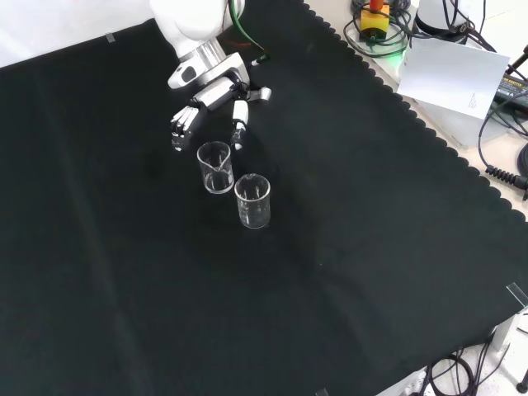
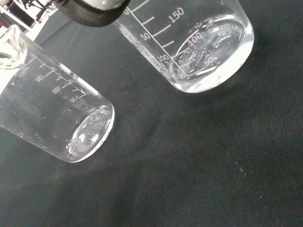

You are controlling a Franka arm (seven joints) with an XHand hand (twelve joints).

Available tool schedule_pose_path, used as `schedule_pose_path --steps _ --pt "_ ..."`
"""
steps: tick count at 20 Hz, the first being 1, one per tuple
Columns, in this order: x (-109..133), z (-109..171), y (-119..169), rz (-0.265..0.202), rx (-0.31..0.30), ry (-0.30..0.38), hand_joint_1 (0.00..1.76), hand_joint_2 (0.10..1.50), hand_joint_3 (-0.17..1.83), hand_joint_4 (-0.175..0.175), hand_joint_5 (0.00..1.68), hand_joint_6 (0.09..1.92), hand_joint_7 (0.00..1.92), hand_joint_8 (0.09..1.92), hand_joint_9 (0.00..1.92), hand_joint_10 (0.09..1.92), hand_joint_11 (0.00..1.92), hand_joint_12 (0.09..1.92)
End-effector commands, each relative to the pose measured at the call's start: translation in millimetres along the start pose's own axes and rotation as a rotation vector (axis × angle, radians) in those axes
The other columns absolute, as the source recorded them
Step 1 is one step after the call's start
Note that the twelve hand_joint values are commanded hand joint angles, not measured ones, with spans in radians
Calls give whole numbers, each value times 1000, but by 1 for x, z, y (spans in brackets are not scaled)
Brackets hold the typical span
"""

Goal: Pick up the beaker on the right.

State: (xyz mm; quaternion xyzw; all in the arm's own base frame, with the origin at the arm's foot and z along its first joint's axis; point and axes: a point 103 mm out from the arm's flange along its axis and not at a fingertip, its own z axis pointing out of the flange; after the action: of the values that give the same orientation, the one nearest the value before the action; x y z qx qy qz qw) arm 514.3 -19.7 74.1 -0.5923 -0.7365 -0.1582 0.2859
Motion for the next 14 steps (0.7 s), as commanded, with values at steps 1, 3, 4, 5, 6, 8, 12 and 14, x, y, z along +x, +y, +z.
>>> schedule_pose_path --steps 1,3,4,5,6,8,12,14 --pt "-5 5 2 -17 8 25 845 863 -175 -30 394 87 188 653 296 667 0 1329" --pt "-7 7 3 -22 2 38 847 863 -175 -31 396 87 197 656 314 670 0 1327" --pt "-7 8 3 -27 0 42 849 864 -175 -31 398 87 202 657 322 671 0 1328" --pt "-7 9 4 -32 1 45 850 864 -175 -31 399 87 205 658 327 670 0 1328" --pt "-7 10 4 -36 1 43 851 863 -175 -31 400 87 208 657 334 661 0 1332" --pt "-7 11 4 -40 -1 50 853 863 -175 -32 402 87 211 655 342 649 0 1336" --pt "-4 13 6 -54 -10 58 855 862 -175 -32 403 87 213 655 343 641 0 1337" --pt "-3 14 7 -57 -11 64 855 862 -175 -32 400 87 214 655 340 638 0 1338"
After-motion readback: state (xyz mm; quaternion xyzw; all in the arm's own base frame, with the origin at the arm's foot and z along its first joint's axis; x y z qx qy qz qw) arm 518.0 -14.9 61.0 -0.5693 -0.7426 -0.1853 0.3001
